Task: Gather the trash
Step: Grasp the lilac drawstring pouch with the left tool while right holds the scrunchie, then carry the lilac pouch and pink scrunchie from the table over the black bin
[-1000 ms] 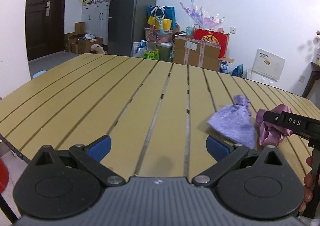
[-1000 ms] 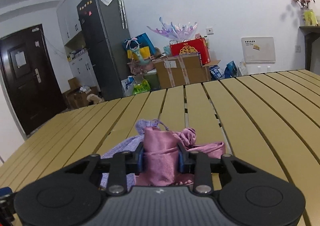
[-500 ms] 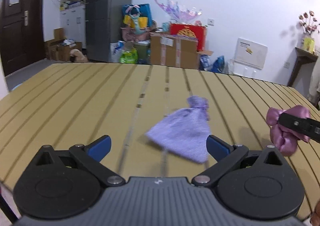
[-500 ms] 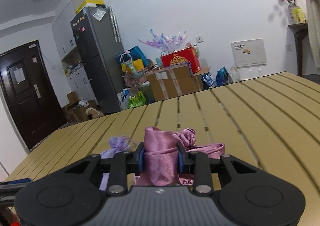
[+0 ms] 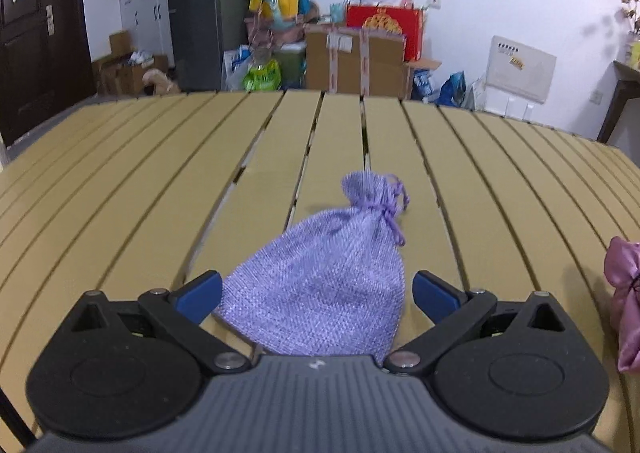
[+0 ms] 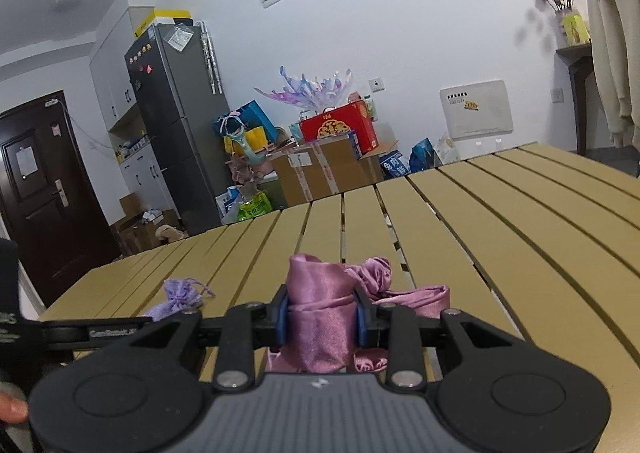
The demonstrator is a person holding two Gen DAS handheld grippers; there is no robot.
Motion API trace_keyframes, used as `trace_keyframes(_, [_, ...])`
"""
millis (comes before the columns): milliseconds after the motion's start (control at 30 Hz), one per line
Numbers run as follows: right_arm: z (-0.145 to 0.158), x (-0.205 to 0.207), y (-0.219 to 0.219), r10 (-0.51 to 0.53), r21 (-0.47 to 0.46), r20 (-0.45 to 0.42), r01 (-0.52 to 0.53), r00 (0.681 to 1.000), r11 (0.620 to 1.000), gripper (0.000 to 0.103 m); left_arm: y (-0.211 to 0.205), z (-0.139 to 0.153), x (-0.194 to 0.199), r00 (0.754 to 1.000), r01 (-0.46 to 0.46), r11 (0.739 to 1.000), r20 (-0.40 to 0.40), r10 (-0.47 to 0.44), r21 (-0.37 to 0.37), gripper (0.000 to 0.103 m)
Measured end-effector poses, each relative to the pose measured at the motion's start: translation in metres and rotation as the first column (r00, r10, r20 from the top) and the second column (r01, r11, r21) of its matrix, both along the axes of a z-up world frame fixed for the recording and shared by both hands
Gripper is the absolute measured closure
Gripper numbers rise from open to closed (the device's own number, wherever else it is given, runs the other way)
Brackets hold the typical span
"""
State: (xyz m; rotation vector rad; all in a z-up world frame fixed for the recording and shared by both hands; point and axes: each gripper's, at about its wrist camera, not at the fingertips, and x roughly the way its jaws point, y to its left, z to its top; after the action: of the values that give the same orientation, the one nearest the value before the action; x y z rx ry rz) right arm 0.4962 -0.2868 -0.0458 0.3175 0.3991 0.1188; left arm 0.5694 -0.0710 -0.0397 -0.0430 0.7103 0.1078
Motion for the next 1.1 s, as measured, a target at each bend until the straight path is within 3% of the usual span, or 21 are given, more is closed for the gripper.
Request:
trace_keyframes(200, [-0.003,0.004,0.007,0.027,-0.017,0.002,-0.027,1.000,0.999,0.074,0.007,-0.004,0.006,0.999,0.007,1.000,-0.037,-0.007,-0.023,0.002])
trace_keyframes(467, [0.001,-0.005,0.017,0.051,-0.027,0.018,-0.051,0.999,0.998,0.074,0.007,-0.004,-0.005,1.000,0.008,1.000,0.011,-0.008,-0.015,0.044])
trace_keyframes(633, [0.006,-0.012,0.015,0.068,-0.025,0.038,-0.067,0.997,0.997,0.074,0.012,-0.002,-0.017,1.000,-0.005,1.000,0.031,0.006,-0.014,0.080])
trace_keyframes(700, [0.008,-0.016,0.015,0.075,-0.028,0.041,-0.074,0.996,0.997,0.074,0.014,0.001,-0.022,0.999,-0.004,1.000,0.039,0.004,-0.011,0.086])
trace_keyframes(1100, [0.039,-0.052,0.044,0.135,-0.071,0.059,-0.130,0.989,0.989,0.074,0.027,0.053,-0.096,0.990,0.044,0.999,0.135,-0.044,0.008,0.089])
